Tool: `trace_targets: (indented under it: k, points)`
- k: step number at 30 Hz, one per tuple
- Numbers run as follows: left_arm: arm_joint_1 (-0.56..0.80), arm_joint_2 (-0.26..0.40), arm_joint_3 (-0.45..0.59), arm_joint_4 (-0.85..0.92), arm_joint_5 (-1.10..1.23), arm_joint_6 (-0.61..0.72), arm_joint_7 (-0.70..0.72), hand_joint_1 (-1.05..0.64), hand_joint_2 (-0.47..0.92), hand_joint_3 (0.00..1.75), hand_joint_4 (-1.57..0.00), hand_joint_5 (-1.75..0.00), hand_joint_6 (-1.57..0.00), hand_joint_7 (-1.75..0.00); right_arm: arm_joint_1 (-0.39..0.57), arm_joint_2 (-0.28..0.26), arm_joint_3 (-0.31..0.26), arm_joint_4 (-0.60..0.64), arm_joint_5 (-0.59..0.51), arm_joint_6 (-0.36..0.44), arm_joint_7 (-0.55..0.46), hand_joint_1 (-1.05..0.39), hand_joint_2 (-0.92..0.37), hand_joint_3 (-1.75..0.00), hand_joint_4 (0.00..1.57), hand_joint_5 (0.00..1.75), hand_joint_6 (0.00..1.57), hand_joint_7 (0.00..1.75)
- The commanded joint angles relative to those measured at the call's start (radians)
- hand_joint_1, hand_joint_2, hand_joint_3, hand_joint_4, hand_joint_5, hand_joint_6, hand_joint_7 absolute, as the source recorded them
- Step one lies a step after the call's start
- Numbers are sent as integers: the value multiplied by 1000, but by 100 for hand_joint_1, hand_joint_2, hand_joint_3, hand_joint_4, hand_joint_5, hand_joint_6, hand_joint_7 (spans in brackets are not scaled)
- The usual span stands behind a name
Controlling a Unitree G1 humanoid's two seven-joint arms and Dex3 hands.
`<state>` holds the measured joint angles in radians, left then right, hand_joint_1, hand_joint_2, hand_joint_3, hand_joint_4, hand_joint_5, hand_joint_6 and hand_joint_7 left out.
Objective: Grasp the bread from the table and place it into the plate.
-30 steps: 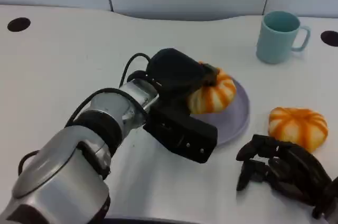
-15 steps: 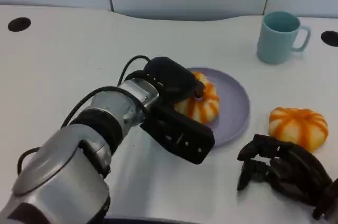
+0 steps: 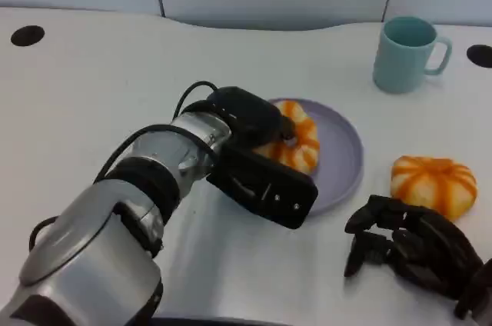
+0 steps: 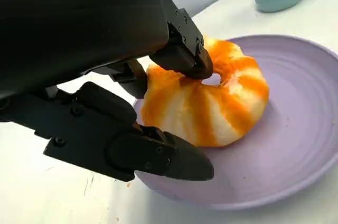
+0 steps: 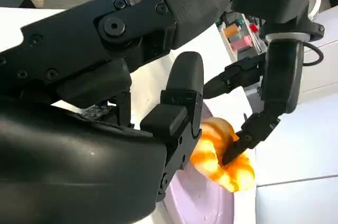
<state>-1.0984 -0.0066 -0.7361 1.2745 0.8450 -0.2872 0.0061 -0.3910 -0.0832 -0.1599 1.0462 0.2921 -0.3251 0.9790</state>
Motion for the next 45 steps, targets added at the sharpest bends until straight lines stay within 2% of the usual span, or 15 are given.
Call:
trace_targets:
  k: [1,5,6,8,10,13,16,19,21,25,27,29,32,38,45]
  points:
    - [-24,5,52,-8,-59,-9,-32,-81,92,16,-7,-60,-48,-4,38,0,5,10,-13,52,-19,-48,-92,-5,66,137,72,91]
    - [-17,7,89,-14,-99,-19,-52,-80,92,14,0,-102,-59,-9,38,1,2,25,-14,33,-19,-47,-92,-4,66,138,72,92]
    - [-16,7,95,-14,-103,-21,-54,-81,92,15,0,-113,-57,-24,37,1,3,25,-16,30,-21,-48,-92,-4,67,138,72,92]
    - [-12,9,102,-15,-109,-25,-51,-82,92,16,0,-140,-34,-96,38,0,4,22,-16,38,-25,-47,-92,-4,67,137,72,91]
    - [-10,10,106,-15,-113,-27,-48,-83,92,15,0,-158,-20,-139,37,1,4,17,-13,46,-23,-46,-92,-4,66,137,72,91]
    - [-8,9,113,-15,-120,-27,-52,-82,92,15,0,-169,-9,-164,39,1,7,5,-14,45,-22,-47,-92,-5,66,139,72,92]
    - [-6,10,117,-15,-122,-28,-54,-82,92,15,0,-171,-5,-169,40,1,8,9,-16,43,-27,-48,-92,-4,65,139,72,93]
    - [-6,10,128,-13,-130,-26,-70,-81,92,15,0,-171,-4,-167,40,-1,9,10,-19,33,-26,-49,-92,-4,65,139,71,93]
    - [-11,10,130,-14,-130,-19,-87,-81,92,15,0,-160,-6,-155,40,-3,14,1,-23,43,-32,-51,-92,-4,65,139,72,94]
    - [-10,17,142,-19,-144,-27,-96,-78,92,12,0,-140,-17,-113,39,-3,10,-1,-15,60,-26,-48,-92,-5,64,139,71,94]
    - [-8,22,152,-23,-160,-29,-107,-78,92,11,0,-137,-19,-106,37,-2,7,8,-14,61,-26,-47,-92,-5,64,139,71,94]
    - [-9,31,167,-28,-180,-28,-129,-76,92,9,0,-112,-25,-72,33,-2,5,25,-17,54,-33,-49,-92,-3,67,137,72,92]
    - [-15,48,175,-34,-191,-25,-161,-75,92,8,0,-92,-27,-46,31,-3,6,39,-26,19,-35,-51,-92,-4,67,136,72,91]
    - [-13,96,190,-62,-208,-46,-202,-77,92,12,0,-68,-25,-29,25,-8,11,33,-28,31,-39,-50,-92,-5,66,135,74,90]
    - [8,148,235,-124,-263,-76,-299,-77,92,13,0,-71,-27,-22,17,-11,5,51,-26,17,-26,-49,-92,-6,67,135,72,91]
